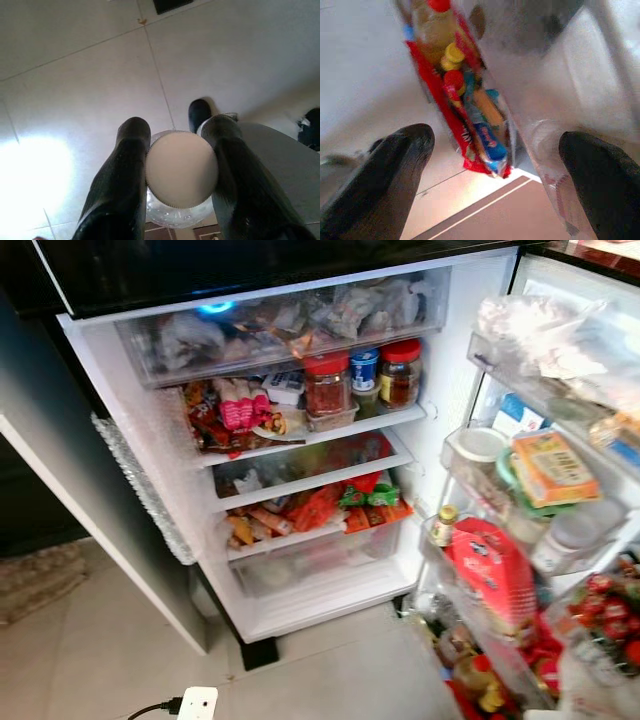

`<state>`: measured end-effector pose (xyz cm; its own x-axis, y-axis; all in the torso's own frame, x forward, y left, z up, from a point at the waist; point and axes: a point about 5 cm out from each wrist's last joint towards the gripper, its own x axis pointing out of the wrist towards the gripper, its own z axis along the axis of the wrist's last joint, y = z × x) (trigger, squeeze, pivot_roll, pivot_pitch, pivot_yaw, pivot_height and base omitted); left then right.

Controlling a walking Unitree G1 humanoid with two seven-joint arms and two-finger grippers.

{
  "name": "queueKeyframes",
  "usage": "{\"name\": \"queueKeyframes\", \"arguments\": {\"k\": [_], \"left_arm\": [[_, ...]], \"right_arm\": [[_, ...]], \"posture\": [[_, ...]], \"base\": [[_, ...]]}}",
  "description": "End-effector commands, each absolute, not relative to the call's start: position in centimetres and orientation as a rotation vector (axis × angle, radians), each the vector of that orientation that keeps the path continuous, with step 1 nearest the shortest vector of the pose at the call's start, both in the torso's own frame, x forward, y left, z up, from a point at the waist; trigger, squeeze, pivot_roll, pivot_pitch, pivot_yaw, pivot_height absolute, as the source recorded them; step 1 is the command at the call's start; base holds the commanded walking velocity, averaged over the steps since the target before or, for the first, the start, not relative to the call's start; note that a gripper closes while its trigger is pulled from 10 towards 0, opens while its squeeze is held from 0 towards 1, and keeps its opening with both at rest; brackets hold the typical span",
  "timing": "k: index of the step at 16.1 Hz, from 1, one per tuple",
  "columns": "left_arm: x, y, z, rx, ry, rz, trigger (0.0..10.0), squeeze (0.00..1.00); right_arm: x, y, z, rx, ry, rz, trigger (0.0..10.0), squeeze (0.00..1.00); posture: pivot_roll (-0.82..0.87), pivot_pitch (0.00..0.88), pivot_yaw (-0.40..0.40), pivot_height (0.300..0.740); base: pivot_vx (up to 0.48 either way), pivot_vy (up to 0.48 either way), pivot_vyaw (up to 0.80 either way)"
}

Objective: Restocking fridge

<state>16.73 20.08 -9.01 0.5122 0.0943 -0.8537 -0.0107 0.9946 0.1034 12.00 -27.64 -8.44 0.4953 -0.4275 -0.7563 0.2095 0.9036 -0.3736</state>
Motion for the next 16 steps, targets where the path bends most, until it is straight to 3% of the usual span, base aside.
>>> {"name": "queueKeyframes", "arguments": {"k": [1, 5, 9, 16], "left_arm": [[16.6, 20.4, -9.0, 0.082, 1.029, 0.073, 10.0, 0.0], [16.7, 20.4, -9.0, 0.084, 1.028, 0.071, 10.0, 0.0], [16.7, 20.4, -9.0, 0.085, 1.029, 0.067, 10.0, 0.0], [16.7, 20.4, -8.9, 0.095, 1.025, 0.056, 10.0, 0.0]], "right_arm": [[13.7, -28.9, -7.1, -0.318, 0.871, -0.435, 10.0, 0.0], [13.8, -28.5, -7.3, -0.251, 0.881, -0.42, 10.0, 0.0], [13.3, -25.3, -8.9, -0.041, 0.978, -0.282, 10.0, 0.0], [13.0, -23.6, -9.5, 0.012, 1.009, -0.226, 10.0, 0.0]], "posture": [[0.03, 0.009, 0.029, 0.74], [0.03, 0.009, 0.032, 0.74], [0.03, 0.008, 0.034, 0.74], [0.04, 0.014, 0.027, 0.74]], "base": [[0.0, 0.0, 0.0], [0.0, 0.0, 0.0], [0.0, 0.0, 0.0], [0.0, -0.072, 0.0]]}}
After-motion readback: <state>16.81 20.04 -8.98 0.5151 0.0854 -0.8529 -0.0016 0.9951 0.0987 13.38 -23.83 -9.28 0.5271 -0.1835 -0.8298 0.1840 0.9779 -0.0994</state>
